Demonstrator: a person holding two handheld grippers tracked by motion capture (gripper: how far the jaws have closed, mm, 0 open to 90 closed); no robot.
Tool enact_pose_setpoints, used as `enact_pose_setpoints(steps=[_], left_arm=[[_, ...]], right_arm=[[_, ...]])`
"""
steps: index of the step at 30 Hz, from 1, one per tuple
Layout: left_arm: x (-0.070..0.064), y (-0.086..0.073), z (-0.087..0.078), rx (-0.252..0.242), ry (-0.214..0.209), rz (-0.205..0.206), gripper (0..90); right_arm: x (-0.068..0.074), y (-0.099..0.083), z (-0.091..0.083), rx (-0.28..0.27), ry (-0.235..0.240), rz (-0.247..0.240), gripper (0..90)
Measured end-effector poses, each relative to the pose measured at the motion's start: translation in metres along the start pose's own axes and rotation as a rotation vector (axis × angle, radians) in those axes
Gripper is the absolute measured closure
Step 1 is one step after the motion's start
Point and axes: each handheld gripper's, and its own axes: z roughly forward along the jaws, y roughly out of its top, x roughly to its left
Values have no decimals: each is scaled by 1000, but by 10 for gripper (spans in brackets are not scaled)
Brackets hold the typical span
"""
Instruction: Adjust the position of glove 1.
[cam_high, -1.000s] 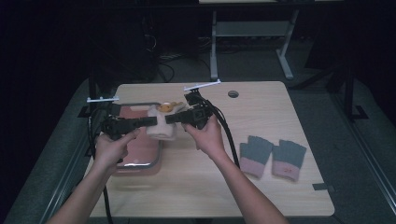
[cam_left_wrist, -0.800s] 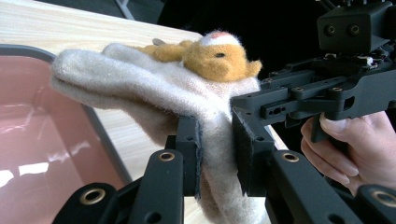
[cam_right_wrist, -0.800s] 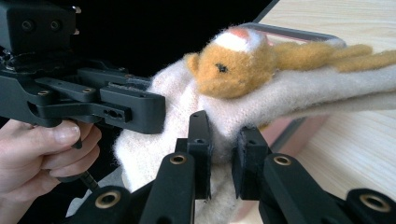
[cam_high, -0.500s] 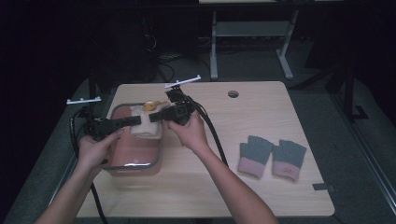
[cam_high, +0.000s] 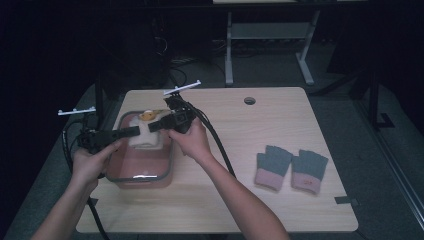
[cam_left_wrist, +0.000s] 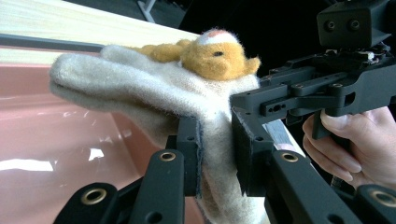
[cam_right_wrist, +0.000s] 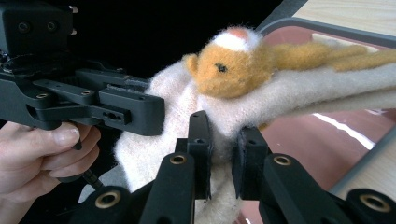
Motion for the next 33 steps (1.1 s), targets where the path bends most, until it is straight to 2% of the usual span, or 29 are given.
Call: enact_pose_setpoints(steps=[8,11,13,14,15,16,21,29,30,33], left_arm=[[10,-5,-5,-3,7,-29,764],[14,-9,-4,7,31,-21,763],[19,-12,-4,17,40,-29,763],[26,-17,-3,24,49,-48,763],[26,-17,-3,24,49,-48,763],[34,-22,-3,31,52,-68,763],[47,-31,-2,45,67,-99,759],[57,-42,5,93,113,-107,755],[59,-44,7,105,121,-118,753],[63,-47,10,133,139,-118,749]], right_arm=[[-2,0,16,20,22,4,794],[-2,-2,29,56,13,2,800],[-6,-4,37,70,18,18,802],[-9,-5,41,74,24,27,802],[-9,-5,41,74,24,27,802],[-11,-7,49,93,18,25,803],[-15,-11,62,115,13,30,803],[-26,-22,81,160,20,73,805],[-29,-24,85,169,20,78,805],[-34,-26,90,191,15,90,805]])
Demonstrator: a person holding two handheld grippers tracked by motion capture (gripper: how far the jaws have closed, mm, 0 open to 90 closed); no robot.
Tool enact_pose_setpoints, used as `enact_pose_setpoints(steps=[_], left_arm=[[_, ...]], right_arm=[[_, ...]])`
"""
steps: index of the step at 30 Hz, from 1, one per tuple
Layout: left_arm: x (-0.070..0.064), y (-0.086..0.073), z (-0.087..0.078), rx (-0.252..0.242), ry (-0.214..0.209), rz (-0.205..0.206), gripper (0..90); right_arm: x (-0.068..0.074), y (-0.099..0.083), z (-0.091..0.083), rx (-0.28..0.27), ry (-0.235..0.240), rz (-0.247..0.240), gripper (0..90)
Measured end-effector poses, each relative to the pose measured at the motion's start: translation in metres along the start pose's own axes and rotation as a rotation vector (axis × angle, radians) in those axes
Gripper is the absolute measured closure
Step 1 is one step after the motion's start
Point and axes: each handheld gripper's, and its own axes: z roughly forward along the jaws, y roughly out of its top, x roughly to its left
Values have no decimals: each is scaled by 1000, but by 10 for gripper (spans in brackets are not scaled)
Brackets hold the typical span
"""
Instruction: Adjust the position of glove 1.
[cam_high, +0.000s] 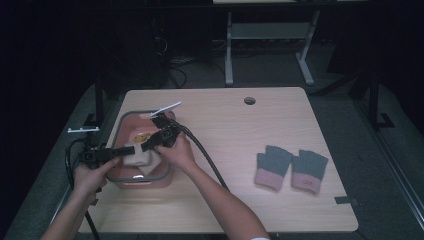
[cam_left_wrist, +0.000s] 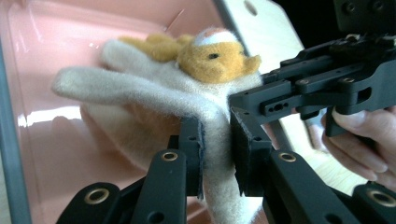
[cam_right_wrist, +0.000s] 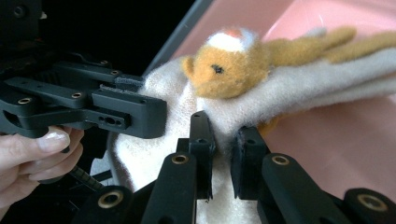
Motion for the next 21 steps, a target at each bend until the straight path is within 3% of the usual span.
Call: enact_pose_setpoints(steps=[4,11,18,21], left_arm=[[1,-3,7,33,32,-8,742],[-1,-5,16,82,87,19,734],[2,-8,21,116,114,31,719],[2,-8,23,124,124,35,711]], right_arm=[[-4,-1,6,31,-14,14,803],[-8,-1,12,66,-59,19,782],[-5,-1,13,77,-108,-1,720],[-1,-1,10,86,-150,-34,670]])
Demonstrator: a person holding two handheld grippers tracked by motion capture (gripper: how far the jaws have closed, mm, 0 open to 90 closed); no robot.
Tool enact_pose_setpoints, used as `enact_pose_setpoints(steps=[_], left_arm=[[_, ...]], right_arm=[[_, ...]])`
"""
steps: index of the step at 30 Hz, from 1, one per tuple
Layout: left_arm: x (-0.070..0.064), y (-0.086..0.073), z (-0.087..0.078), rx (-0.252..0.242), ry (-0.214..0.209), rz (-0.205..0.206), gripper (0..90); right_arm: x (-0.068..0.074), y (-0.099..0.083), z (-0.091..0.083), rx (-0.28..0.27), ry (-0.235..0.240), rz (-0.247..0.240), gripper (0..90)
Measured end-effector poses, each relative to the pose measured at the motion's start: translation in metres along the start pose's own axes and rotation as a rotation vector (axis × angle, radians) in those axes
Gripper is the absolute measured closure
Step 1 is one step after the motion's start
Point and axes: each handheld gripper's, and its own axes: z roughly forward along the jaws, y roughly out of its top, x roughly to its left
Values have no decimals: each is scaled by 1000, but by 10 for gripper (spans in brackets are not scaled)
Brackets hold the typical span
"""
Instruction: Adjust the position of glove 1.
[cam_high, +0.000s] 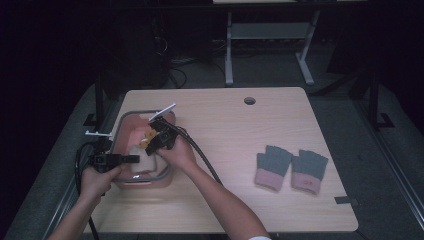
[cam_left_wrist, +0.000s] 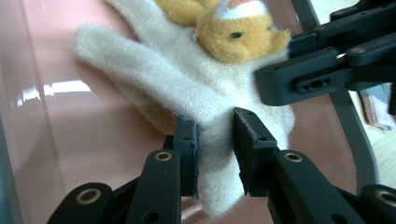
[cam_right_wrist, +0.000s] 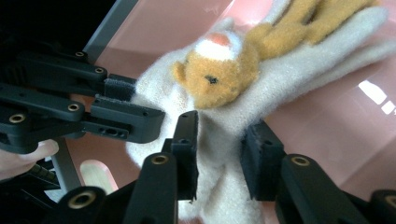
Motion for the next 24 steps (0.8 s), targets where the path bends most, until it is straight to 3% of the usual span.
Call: enact_pose_setpoints(steps=[5,11,18,21,24], left_arm=[[-2,0,3,18,9,-2,684],[-8,1,6,81,28,27,608],[-11,2,7,104,7,24,609],[-11,3,7,114,10,37,651],[-13,5,8,121,17,48,756]], right_arm=[[1,0,-7,-4,-15,0,643],[1,-2,-14,-1,-28,-3,630],[0,-3,-20,-14,-17,-1,628],[1,-4,-23,-18,-14,-6,626],[1,-5,-27,-28,-6,-7,622]])
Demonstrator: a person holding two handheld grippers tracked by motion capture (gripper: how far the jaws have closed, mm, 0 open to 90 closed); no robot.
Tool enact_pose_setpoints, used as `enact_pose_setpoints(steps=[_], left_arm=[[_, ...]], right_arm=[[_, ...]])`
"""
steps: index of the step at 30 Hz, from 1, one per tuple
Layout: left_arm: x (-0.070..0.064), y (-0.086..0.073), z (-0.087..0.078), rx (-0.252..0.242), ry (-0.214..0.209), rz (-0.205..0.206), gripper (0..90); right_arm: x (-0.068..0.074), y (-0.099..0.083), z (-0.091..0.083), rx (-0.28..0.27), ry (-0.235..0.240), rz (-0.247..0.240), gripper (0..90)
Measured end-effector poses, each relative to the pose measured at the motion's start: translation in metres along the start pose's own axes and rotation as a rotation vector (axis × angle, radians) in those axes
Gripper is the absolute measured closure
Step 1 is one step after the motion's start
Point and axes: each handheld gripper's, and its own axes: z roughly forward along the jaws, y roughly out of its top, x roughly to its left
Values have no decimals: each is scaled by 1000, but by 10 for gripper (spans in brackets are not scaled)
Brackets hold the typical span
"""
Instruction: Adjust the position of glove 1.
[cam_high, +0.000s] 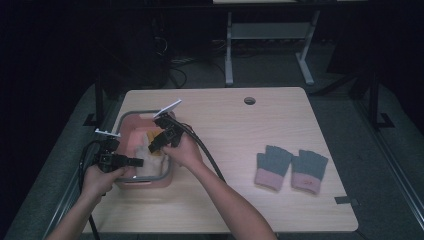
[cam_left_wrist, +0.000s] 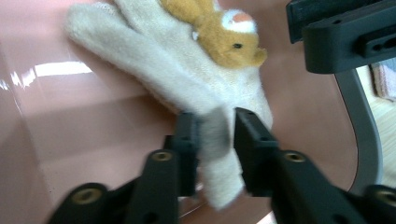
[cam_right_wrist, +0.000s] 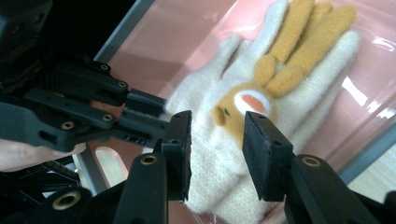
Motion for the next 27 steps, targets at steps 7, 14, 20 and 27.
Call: enact_pose_setpoints(steps=[7,14,20,27], left_arm=[[1,2,4,29,-1,-1,735],[0,4,3,39,-1,-9,615],[4,5,-5,46,29,-13,588],[1,4,3,94,38,13,775]], right_arm=[[-2,-2,-5,-7,8,0,619],[-4,-4,-12,-18,16,2,614],[-4,-8,-22,-38,18,7,613],[-4,-10,-25,-50,19,6,613]])
